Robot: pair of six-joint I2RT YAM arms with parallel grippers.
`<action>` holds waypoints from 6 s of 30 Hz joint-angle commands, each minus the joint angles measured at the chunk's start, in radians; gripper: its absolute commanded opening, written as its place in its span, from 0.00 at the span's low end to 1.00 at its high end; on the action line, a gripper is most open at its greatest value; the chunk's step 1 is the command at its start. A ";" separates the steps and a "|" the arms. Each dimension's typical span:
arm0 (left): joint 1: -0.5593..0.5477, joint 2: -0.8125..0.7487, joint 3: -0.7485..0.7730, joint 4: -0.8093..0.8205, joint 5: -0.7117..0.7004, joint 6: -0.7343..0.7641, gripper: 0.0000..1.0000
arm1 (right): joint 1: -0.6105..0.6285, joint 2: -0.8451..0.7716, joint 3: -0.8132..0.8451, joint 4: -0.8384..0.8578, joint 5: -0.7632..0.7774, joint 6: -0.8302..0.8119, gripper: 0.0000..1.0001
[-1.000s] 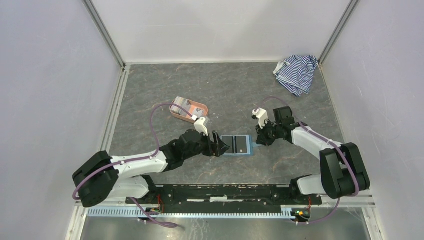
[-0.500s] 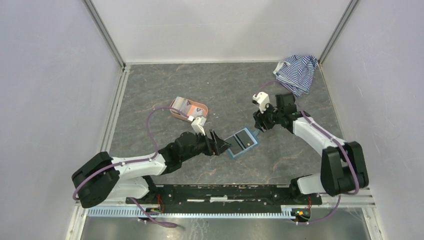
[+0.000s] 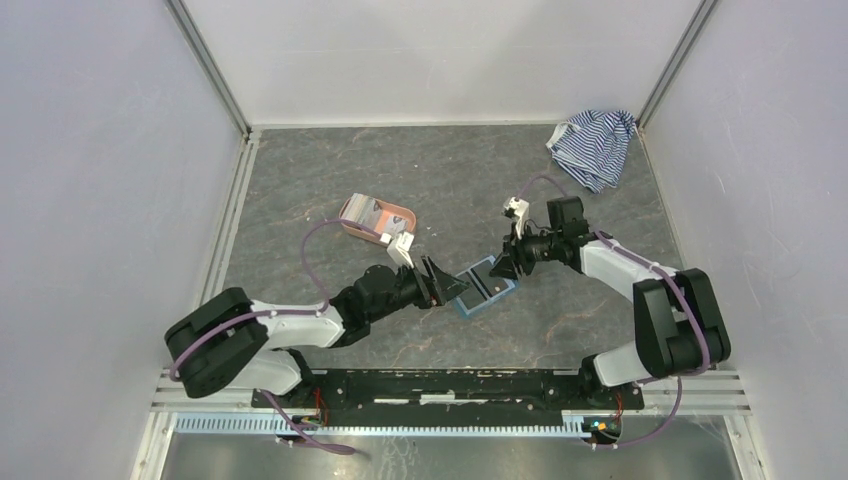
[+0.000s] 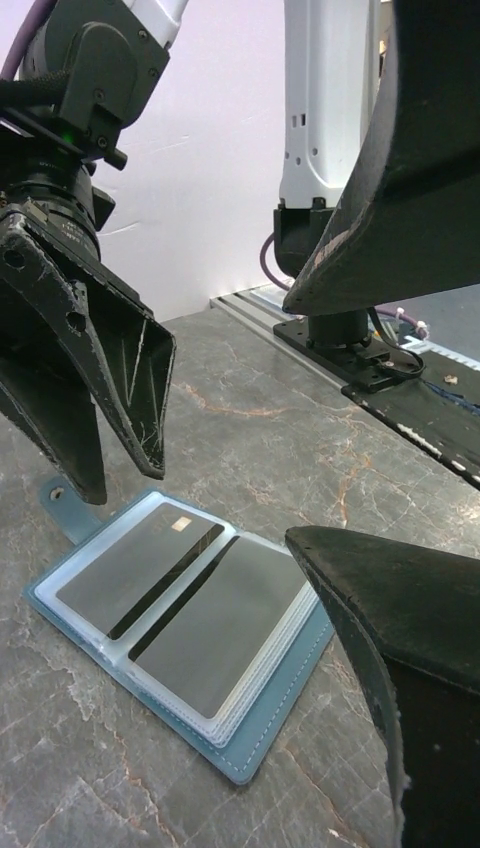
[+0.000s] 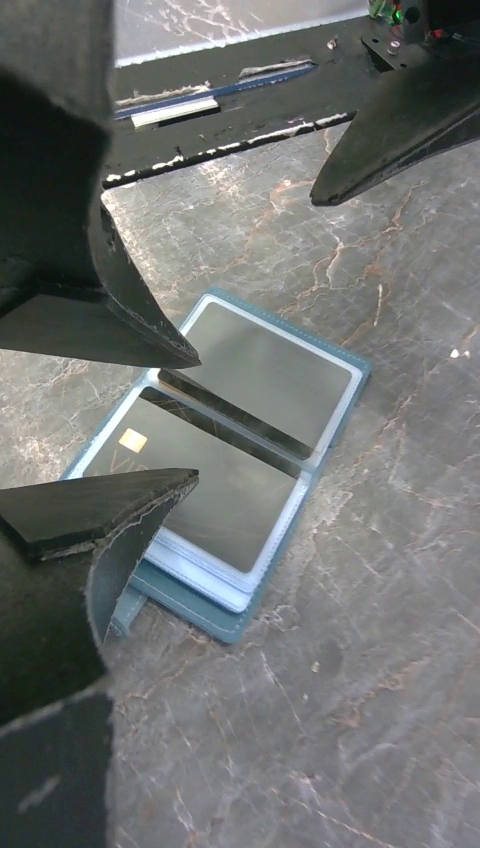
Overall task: Put the credit cards into the card holder
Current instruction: Turn over the card holder at the center of the board.
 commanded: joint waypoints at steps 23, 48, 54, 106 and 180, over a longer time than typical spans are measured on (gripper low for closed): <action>0.019 0.427 0.269 0.015 0.018 -0.048 0.68 | -0.030 0.156 0.056 -0.045 0.087 0.003 0.47; 0.036 0.487 0.317 -0.079 -0.006 -0.040 0.63 | -0.032 0.153 0.056 -0.064 0.145 -0.004 0.50; 0.041 0.503 0.318 -0.073 -0.003 -0.051 0.61 | -0.033 0.179 0.066 -0.091 0.128 -0.021 0.46; 0.053 0.467 0.259 0.050 0.036 -0.110 0.59 | -0.046 0.207 0.012 0.054 -0.342 0.150 0.41; 0.113 -0.331 0.297 -0.719 -0.391 0.466 0.91 | 0.038 -0.021 0.120 -0.260 -0.075 -0.343 0.45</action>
